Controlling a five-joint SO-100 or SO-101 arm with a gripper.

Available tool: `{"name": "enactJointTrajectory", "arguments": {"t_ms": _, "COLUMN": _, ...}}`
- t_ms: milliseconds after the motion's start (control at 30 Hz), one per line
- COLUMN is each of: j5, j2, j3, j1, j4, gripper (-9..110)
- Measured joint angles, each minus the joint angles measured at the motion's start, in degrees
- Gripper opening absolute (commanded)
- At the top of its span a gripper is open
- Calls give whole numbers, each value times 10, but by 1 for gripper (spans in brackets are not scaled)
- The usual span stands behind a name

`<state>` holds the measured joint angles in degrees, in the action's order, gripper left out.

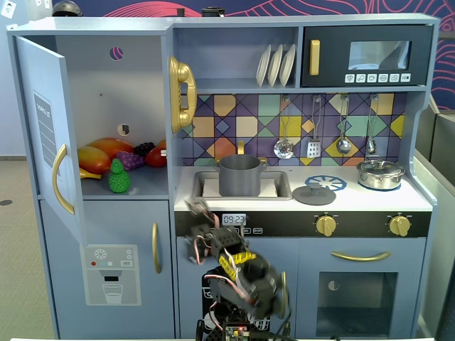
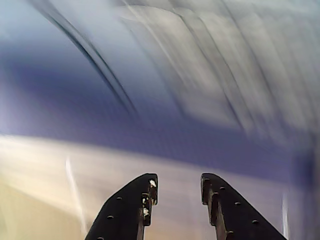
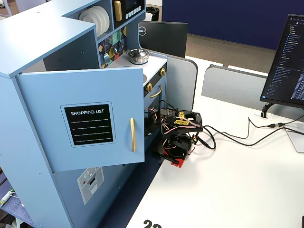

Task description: Pick up the green pineapple from the left cabinet and place it in the gray recipient

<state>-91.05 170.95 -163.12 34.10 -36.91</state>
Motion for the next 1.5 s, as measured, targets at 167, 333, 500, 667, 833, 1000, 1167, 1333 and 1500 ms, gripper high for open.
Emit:
{"name": "enactJointTrajectory", "arguments": {"t_ms": 167, "j5": -30, "j2": -83, "j3": 128, "j1": 59, "j4": 137, "gripper": 18}}
{"name": "enactJointTrajectory", "arguments": {"t_ms": 333, "j5": -27, "j2": -125, "j3": 218, "j1": 92, "j4": 155, "gripper": 29}}
{"name": "enactJointTrajectory", "arguments": {"t_ms": 500, "j5": -25, "j2": -165, "j3": 235, "j1": 97, "j4": 228, "gripper": 35}}
{"name": "enactJointTrajectory", "arguments": {"t_ms": 667, "j5": -25, "j2": -222, "j3": 252, "j1": 94, "j4": 294, "gripper": 42}}
{"name": "enactJointTrajectory", "arguments": {"t_ms": 833, "j5": -6, "j2": -298, "j3": 278, "j1": 94, "j4": 379, "gripper": 45}}
{"name": "enactJointTrajectory", "arguments": {"t_ms": 1000, "j5": -6, "j2": -373, "j3": 306, "j1": 105, "j4": 440, "gripper": 45}}
{"name": "enactJointTrajectory", "arguments": {"t_ms": 1167, "j5": -7, "j2": -434, "j3": 342, "j1": 117, "j4": 472, "gripper": 44}}
{"name": "enactJointTrajectory", "arguments": {"t_ms": 1333, "j5": -11, "j2": -502, "j3": 387, "j1": 120, "j4": 497, "gripper": 45}}
{"name": "enactJointTrajectory", "arguments": {"t_ms": 1500, "j5": -11, "j2": -559, "j3": 428, "j1": 120, "j4": 520, "gripper": 45}}
